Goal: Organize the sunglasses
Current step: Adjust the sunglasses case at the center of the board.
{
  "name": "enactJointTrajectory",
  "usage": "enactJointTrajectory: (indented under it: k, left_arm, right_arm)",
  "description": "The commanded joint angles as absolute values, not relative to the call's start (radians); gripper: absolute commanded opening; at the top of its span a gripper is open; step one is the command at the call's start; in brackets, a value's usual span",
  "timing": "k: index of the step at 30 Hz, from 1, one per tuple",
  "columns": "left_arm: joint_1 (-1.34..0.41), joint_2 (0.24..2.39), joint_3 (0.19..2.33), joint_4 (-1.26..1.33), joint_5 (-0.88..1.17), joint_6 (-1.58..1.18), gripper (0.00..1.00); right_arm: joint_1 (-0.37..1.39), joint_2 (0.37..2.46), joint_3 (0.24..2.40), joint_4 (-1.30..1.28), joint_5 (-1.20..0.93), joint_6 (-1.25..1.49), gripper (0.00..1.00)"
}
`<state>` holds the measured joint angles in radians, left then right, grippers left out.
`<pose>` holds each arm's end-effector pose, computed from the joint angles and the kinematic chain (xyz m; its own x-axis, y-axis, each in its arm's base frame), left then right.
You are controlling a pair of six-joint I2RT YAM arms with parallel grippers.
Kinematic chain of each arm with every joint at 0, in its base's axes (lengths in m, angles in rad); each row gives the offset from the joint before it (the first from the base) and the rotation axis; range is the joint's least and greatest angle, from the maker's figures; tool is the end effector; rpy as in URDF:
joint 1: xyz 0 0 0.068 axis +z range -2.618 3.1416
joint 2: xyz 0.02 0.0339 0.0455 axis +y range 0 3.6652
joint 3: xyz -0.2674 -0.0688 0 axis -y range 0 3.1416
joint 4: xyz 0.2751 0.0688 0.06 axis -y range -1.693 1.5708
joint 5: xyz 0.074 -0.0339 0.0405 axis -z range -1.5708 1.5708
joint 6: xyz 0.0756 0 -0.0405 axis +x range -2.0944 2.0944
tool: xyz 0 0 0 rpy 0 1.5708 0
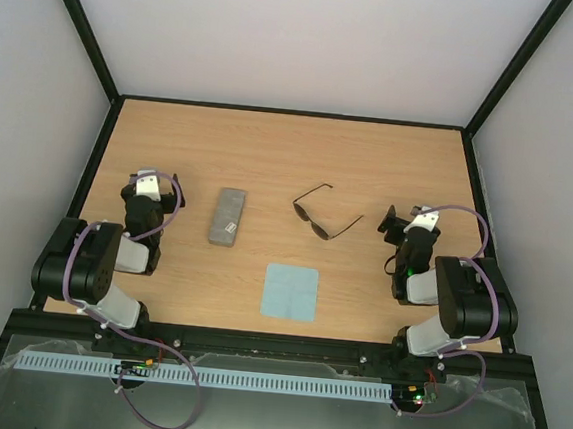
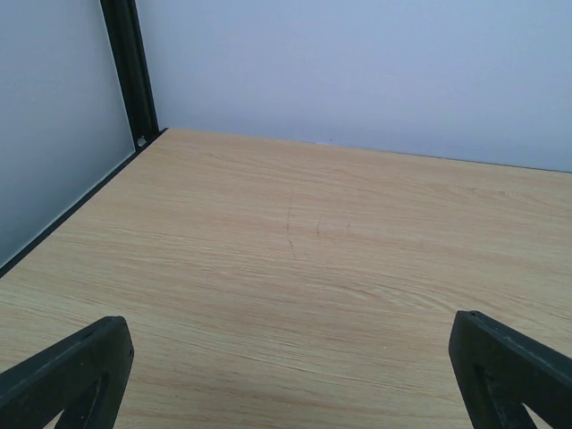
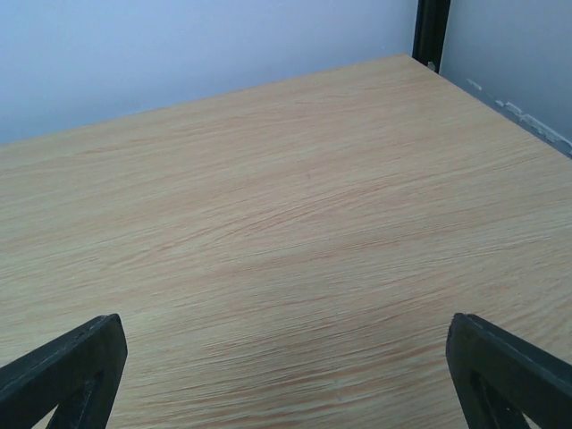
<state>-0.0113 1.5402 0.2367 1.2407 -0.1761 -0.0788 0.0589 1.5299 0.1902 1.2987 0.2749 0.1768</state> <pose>0.2906 0.0100 0.1220 -0.0497 -0.0769 -0.9958 -0.1681 0.9834 -0.0676 0.2778 -0.0042 0.1206 -0.0026 0.1694 -0.9855 0.2180 0.9619 0.1648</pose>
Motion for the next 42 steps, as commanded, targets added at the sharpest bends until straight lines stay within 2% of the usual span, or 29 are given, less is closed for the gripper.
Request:
enactJointTrajectory:
  k: [1,20,22,27,29,34,39,42]
  left_arm:
    - [-0.014,1.536,0.245,1.276,-0.176,-0.075,1.00]
    - [-0.028,1.524,0.243,1.275,-0.185,-0.051,0.99]
    - [-0.059,1.484,0.245,1.242,-0.216,-0.021,1.00]
    - [-0.187,1.358,0.365,0.951,-0.343,0.041,1.00]
    - [-0.208,1.314,0.422,0.833,-0.335,0.014,0.99]
    - [-0.280,1.234,0.585,0.501,-0.304,-0.067,0.99]
    - [-0.364,1.227,0.844,0.156,-0.280,-0.222,0.99]
    - [-0.374,1.244,0.967,-0.034,-0.210,-0.332,0.99]
  right_arm:
    - [0.061,1.534,0.212,1.307,0.254,0.154,0.99]
    - [0.061,1.531,0.203,1.319,0.206,0.135,0.99]
    - [0.061,1.523,0.182,1.346,0.122,0.099,0.99]
    - [0.074,1.476,0.162,1.359,0.155,0.093,0.98]
    - [0.092,1.402,0.184,1.238,0.212,0.098,0.99]
    - [0.101,1.216,0.396,0.700,0.312,0.272,0.98]
    - [0.102,1.058,0.546,0.429,0.220,0.407,0.99]
    - [0.102,0.951,0.583,0.357,0.055,0.472,0.99]
